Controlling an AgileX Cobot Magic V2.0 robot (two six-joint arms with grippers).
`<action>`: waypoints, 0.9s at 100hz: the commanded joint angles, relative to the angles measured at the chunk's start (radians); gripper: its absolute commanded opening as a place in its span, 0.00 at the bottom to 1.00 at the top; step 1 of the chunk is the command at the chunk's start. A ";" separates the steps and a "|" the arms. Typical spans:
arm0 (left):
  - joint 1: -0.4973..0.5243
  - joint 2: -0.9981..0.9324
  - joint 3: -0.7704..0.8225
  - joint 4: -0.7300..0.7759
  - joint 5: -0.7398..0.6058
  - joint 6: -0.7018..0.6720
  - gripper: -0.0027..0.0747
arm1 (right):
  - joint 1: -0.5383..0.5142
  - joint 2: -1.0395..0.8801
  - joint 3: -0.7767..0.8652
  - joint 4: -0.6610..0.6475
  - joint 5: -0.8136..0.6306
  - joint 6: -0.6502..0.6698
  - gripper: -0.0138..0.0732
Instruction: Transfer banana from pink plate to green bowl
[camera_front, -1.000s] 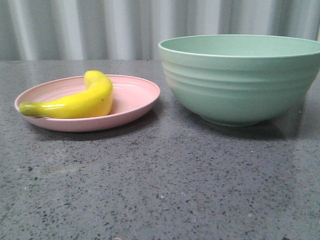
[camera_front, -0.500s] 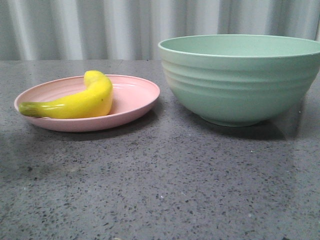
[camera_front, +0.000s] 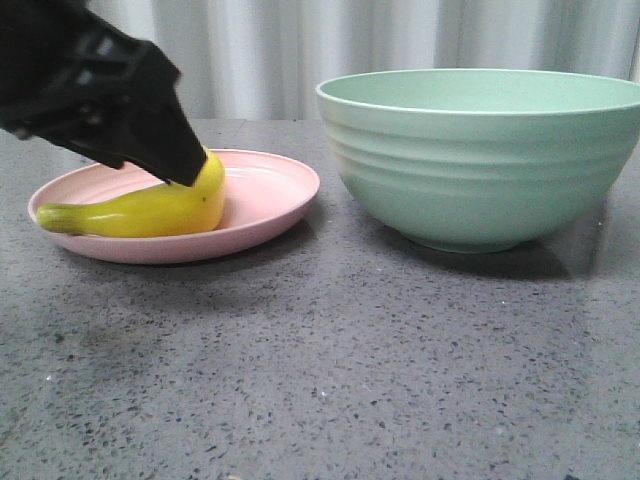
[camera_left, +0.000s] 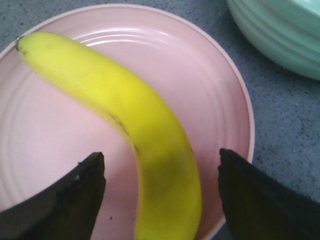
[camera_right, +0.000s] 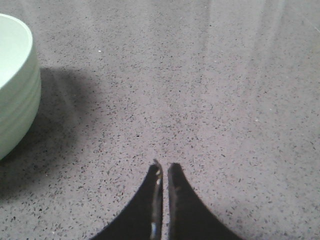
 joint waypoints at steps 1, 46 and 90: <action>-0.008 0.019 -0.054 -0.007 -0.061 -0.006 0.60 | -0.002 0.013 -0.030 -0.004 -0.069 -0.002 0.09; -0.008 0.123 -0.069 -0.007 -0.060 -0.006 0.57 | -0.002 0.013 -0.030 -0.004 -0.069 -0.002 0.09; -0.008 0.119 -0.072 -0.010 -0.059 -0.006 0.30 | 0.021 0.013 -0.030 -0.002 -0.061 -0.002 0.09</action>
